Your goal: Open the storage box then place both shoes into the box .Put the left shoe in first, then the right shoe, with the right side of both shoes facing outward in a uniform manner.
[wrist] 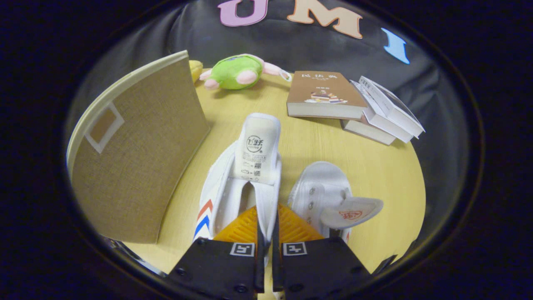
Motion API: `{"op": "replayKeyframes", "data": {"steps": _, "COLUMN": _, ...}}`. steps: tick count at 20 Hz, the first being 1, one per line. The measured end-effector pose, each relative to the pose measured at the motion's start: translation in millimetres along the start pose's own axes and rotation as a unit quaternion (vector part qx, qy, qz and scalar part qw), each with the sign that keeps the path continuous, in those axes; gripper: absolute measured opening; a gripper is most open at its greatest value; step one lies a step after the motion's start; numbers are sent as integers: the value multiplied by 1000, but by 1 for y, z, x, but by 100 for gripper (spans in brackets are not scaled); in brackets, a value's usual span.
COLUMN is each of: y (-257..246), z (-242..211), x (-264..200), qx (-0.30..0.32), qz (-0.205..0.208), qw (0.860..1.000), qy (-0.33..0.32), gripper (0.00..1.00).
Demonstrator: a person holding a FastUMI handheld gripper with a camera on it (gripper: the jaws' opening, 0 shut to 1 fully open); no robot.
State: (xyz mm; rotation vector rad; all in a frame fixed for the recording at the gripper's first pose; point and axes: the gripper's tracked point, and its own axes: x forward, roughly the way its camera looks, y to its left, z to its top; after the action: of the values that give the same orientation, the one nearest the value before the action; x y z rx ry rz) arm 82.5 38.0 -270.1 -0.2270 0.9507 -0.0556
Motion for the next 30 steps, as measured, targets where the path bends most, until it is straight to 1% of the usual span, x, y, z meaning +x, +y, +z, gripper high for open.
{"op": "replayKeyframes", "data": {"steps": 3, "y": 0, "z": 2, "x": 2, "qx": 55, "qz": 11, "qw": 998, "qy": -12, "gripper": 11}}
{"op": "replayKeyframes", "data": {"steps": 4, "y": -1, "z": 1, "x": 2, "qx": 62, "qz": 15, "qw": 998, "qy": -12, "gripper": 11}}
{"op": "replayKeyframes", "data": {"steps": 5, "y": 0, "z": 1, "x": 2, "qx": 62, "qz": 18, "qw": 998, "qy": -10, "gripper": 11}}
{"op": "replayKeyframes", "data": {"steps": 7, "y": -1, "z": 1, "x": 8, "qx": 61, "qz": 12, "qw": 998, "qy": -9, "gripper": 10}}
{"op": "replayKeyframes", "data": {"steps": 9, "y": -2, "z": 3, "x": 2, "qx": 64, "qz": 4, "qw": 998, "qy": -13, "gripper": 8}}
{"op": "replayKeyframes", "data": {"steps": 12, "y": 2, "z": 6, "x": -1, "qx": 44, "qz": 2, "qw": 999, "qy": -23, "gripper": 6}}
{"op": "replayKeyframes", "data": {"steps": 15, "y": 17, "z": 10, "x": -10, "qx": 52, "qz": 35, "qw": 998, "qy": -31, "gripper": 5}}
{"op": "replayKeyframes", "data": {"steps": 17, "y": 21, "z": 18, "x": -19, "qx": 39, "qz": 47, "qw": 997, "qy": -49, "gripper": 5}}
{"op": "replayKeyframes", "data": {"steps": 19, "y": 23, "z": 22, "x": -31, "qx": 25, "qz": 44, "qw": 997, "qy": -64, "gripper": 5}}
{"op": "replayKeyframes", "data": {"steps": 21, "y": 26, "z": 30, "x": -45, "qx": 31, "qz": 53, "qw": 995, "qy": -75, "gripper": 5}}
{"op": "replayKeyframes", "data": {"steps": 26, "y": 29, "z": 68, "x": -96, "qx": 95, "qz": 108, "qw": 984, "qy": -104, "gripper": 5}}
{"op": "replayKeyframes", "data": {"steps": 30, "y": 33, "z": 109, "x": -149, "qx": 123, "qz": 139, "qw": 972, "qy": -144, "gripper": 5}}
